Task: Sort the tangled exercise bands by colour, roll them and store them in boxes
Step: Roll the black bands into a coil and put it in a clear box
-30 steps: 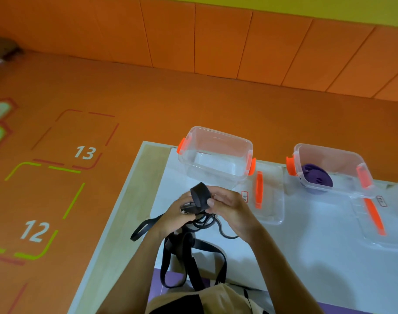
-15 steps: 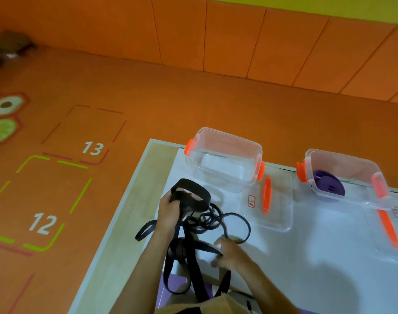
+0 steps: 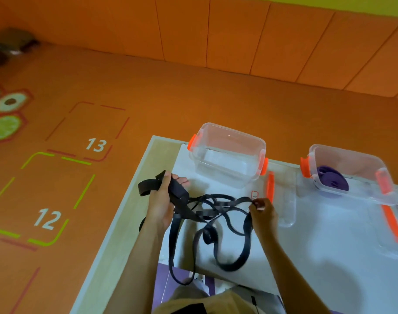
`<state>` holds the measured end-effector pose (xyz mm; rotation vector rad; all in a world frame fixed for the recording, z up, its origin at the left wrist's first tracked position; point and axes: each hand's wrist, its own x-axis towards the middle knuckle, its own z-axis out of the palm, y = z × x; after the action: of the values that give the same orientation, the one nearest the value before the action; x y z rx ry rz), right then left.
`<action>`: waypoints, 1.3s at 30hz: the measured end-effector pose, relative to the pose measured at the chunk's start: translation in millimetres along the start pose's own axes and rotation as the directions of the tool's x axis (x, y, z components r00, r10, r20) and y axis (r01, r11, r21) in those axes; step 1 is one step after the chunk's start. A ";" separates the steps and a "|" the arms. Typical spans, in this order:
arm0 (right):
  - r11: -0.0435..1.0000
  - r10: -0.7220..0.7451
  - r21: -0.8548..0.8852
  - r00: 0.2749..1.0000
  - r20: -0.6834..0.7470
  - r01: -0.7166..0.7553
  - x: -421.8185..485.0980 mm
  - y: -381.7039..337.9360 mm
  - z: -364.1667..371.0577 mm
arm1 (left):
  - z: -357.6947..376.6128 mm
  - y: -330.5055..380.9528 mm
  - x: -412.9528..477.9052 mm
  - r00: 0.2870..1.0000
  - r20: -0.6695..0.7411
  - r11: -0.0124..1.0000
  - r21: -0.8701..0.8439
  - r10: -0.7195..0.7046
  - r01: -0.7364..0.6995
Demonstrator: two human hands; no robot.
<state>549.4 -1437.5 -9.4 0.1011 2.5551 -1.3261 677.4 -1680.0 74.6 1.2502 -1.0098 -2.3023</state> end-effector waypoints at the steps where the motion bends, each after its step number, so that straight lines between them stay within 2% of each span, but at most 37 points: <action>1: 0.999 -0.014 0.029 1.000 -0.028 0.015 3.4 -4.3 -3.6 | 0.7 0.3 -0.1 1.000 0.020 1.000 0.003 -0.011 0.011; 3: 0.998 -0.055 0.037 0.998 -0.008 0.055 5.9 -9.7 -6.5 | 2.7 1.3 0.8 0.997 0.063 0.998 0.060 -0.039 0.035; 6: 0.982 -0.151 -0.077 0.957 0.247 0.175 1.8 -9.5 1.2 | 8.8 3.2 3.5 0.995 0.098 0.999 0.035 0.001 -0.005; 9: 0.955 -0.075 -0.183 0.790 0.609 0.232 -9.6 -7.0 18.9 | 9.3 8.1 0.5 0.992 0.088 0.994 0.055 0.086 -0.091; 11: 0.930 0.006 -0.257 0.688 0.726 0.263 -18.0 -4.8 32.2 | 5.0 11.8 -2.1 0.985 0.090 0.984 0.093 0.146 -0.154; 12: 0.924 0.034 -0.278 0.668 0.744 0.261 -20.9 -2.5 38.8 | 2.5 13.6 -3.6 0.982 0.094 0.980 0.100 0.164 -0.173; 15: 0.932 0.085 -0.303 0.694 0.715 0.199 -21.1 -3.0 52.5 | -6.5 20.4 -11.4 0.979 0.101 0.978 0.093 0.177 -0.187; 18: 0.929 0.047 -0.293 0.714 0.698 0.225 -15.9 -7.8 59.2 | -14.9 27.6 -19.6 0.977 0.079 0.977 0.073 0.197 -0.203; 20: 0.956 0.025 -0.247 0.798 0.602 0.156 -12.8 -12.5 60.2 | -20.4 33.0 -24.9 0.972 0.091 0.975 0.045 0.215 -0.219; 22: 0.990 0.065 -0.138 0.876 0.478 0.002 -6.6 -17.3 57.6 | -22.4 37.5 -29.5 0.969 0.119 0.975 0.026 0.217 -0.222; 25: 0.956 0.215 0.120 0.917 0.335 -0.268 3.2 -22.9 39.3 | -19.8 39.7 -32.4 0.971 0.152 0.983 -0.020 0.183 -0.182; 27: 0.910 0.248 0.272 0.936 0.250 -0.314 8.8 -25.3 20.1 | -15.5 41.0 -31.1 0.972 0.144 0.982 -0.014 0.187 -0.187; 29: 0.858 0.247 0.407 0.946 0.210 -0.314 9.8 -30.6 -1.2 | -11.6 43.2 -28.6 0.972 0.121 0.980 -0.028 0.200 -0.198; 32: 0.812 0.214 0.520 0.964 0.155 -0.264 4.8 -42.6 -31.6 | -6.4 48.8 -24.8 0.967 0.112 0.973 -0.060 0.227 -0.222; 36: 0.698 0.158 0.693 0.983 0.096 -0.180 -4.8 -65.4 -70.7 | 10.2 63.6 -30.5 0.942 0.183 0.958 -0.106 0.282 -0.267; 37: 0.690 0.119 0.708 0.989 0.092 -0.149 -6.9 -70.9 -79.4 | 15.6 67.5 -32.9 0.930 0.211 0.952 -0.126 0.300 -0.278; 39: 0.740 0.020 0.667 0.995 0.101 -0.083 -11.7 -80.5 -91.8 | 25.4 73.5 -36.1 0.911 0.248 0.943 -0.133 0.330 -0.306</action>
<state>528.1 -1409.1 108.1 0.2392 1.8544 -2.1122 673.4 -1699.2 158.0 0.6869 -1.0893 -2.2621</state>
